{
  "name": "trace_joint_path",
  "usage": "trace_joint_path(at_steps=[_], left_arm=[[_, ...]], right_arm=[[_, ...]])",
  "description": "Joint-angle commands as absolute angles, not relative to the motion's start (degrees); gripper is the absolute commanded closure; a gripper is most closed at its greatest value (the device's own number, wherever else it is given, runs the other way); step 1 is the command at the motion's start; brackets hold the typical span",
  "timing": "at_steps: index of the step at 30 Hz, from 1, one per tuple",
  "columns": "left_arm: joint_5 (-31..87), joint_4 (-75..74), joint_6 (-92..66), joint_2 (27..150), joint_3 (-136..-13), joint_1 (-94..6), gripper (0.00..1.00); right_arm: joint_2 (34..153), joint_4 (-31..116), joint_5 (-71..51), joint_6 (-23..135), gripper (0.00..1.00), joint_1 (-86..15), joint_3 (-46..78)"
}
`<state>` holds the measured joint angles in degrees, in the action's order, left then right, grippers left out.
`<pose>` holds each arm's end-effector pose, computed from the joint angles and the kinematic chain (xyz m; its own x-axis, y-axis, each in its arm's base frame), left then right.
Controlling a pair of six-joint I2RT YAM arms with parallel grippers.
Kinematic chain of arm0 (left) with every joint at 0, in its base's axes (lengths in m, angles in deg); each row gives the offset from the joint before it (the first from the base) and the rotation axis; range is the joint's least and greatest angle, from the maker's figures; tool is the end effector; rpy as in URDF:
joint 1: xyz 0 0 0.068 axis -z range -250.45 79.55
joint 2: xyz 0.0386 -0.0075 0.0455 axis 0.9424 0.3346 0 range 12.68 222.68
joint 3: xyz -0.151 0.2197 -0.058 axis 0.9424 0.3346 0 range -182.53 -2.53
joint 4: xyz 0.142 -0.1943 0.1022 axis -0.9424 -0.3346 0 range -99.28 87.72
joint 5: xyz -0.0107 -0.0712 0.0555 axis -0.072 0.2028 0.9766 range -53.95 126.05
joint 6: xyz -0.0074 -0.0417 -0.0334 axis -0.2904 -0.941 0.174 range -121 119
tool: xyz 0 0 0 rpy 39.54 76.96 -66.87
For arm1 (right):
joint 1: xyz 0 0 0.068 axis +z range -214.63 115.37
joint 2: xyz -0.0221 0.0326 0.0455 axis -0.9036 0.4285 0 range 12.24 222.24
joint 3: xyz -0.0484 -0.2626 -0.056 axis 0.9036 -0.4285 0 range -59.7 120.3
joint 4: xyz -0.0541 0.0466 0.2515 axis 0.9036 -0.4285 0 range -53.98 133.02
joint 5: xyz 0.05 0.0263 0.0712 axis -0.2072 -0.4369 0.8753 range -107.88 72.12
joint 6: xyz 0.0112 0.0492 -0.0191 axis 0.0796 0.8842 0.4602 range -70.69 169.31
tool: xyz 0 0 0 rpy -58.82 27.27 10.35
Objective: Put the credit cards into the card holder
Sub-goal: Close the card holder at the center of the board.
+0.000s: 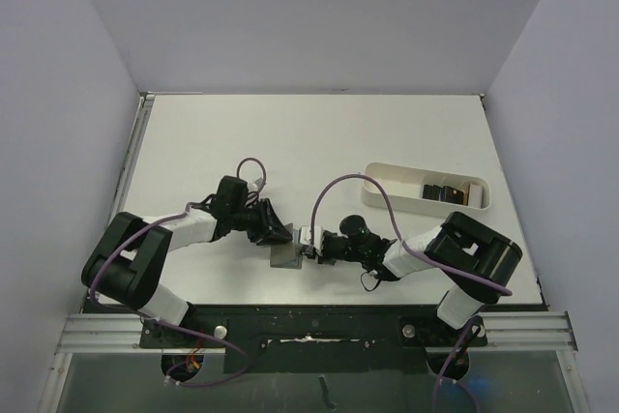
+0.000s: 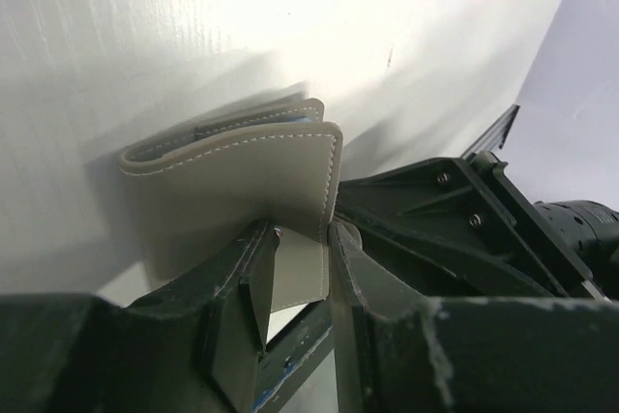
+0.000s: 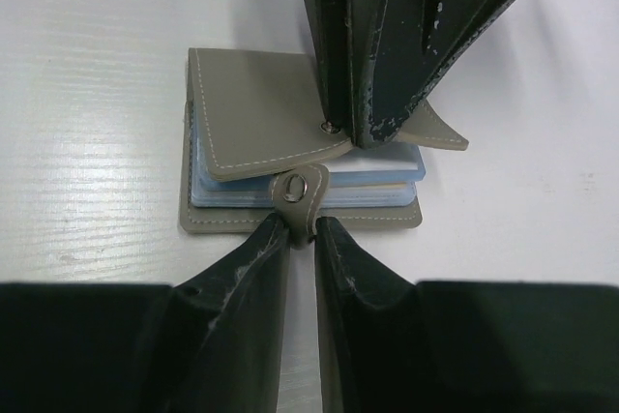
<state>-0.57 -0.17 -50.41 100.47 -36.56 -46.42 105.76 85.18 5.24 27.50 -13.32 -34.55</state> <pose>0.2348 -0.1280 0.1347 -0.9709 -0.2344 -0.0484 -0.1114 0.6215 -0.7755 0.1627 0.2258 0.1242 0.0921 -0.4316 -0.8974 -0.9735 0.1505 -0.1723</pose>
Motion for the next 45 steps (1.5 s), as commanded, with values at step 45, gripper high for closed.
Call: trace_joint_path(at_steps=[45], left_arm=[[22.17,-18.98,-43.37,98.35,-45.0,-43.38,0.66]], right_arm=[[87.35,66.31,-19.14,96.81,0.52,-14.31,-30.82]])
